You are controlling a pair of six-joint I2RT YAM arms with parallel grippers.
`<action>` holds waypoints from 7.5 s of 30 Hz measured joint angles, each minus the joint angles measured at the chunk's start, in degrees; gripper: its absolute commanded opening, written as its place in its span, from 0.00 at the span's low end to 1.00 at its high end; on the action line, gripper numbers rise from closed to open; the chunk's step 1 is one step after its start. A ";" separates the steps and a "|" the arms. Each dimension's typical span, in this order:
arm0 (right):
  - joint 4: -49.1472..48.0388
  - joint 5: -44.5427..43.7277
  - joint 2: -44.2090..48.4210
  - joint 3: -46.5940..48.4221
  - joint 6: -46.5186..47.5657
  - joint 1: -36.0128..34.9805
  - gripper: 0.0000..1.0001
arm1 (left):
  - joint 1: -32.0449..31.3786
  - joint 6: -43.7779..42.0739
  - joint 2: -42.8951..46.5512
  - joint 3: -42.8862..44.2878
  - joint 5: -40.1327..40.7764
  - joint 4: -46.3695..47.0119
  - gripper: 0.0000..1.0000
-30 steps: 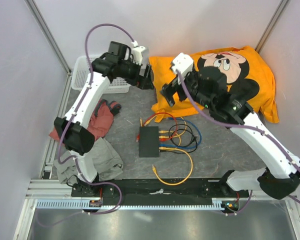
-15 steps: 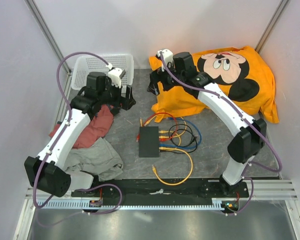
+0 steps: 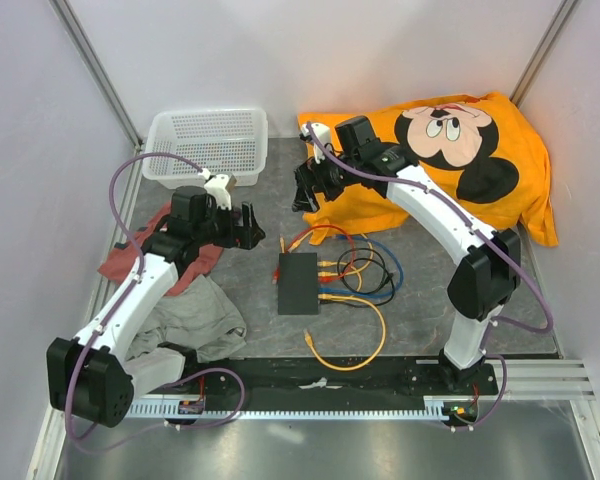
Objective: Pull the plug from the switch port
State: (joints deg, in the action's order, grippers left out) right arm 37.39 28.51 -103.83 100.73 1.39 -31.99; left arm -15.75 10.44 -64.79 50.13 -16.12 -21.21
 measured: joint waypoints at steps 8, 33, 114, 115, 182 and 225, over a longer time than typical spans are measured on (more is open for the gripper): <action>-0.94 -0.22 -2.93 4.83 -0.61 -0.04 0.98 | 1.60 0.04 -2.32 0.00 0.66 1.42 0.98; 6.32 9.25 -13.86 -5.88 10.05 -0.04 0.86 | 2.75 1.18 -5.49 -10.58 -22.12 6.88 0.72; 12.61 18.95 -24.17 -6.82 11.67 7.50 0.44 | -14.03 -0.28 -29.29 0.55 -12.57 11.13 0.01; 12.48 19.26 -24.44 -6.82 11.61 7.50 0.44 | -14.03 -0.28 -29.31 0.55 -12.37 11.30 0.01; 17.33 24.26 -28.17 -3.48 15.56 6.54 0.28 | -15.52 -0.33 -29.31 0.55 -10.75 12.46 0.02; 18.60 18.03 -27.30 -2.27 19.89 4.83 0.00 | -16.52 -0.37 -29.31 0.50 -9.25 13.49 0.02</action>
State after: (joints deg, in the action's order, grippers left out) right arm 55.99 46.54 -131.13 98.45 21.28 -27.16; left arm -32.27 10.07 -94.11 50.63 -25.36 -7.73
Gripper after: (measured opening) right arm 0.236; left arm 0.022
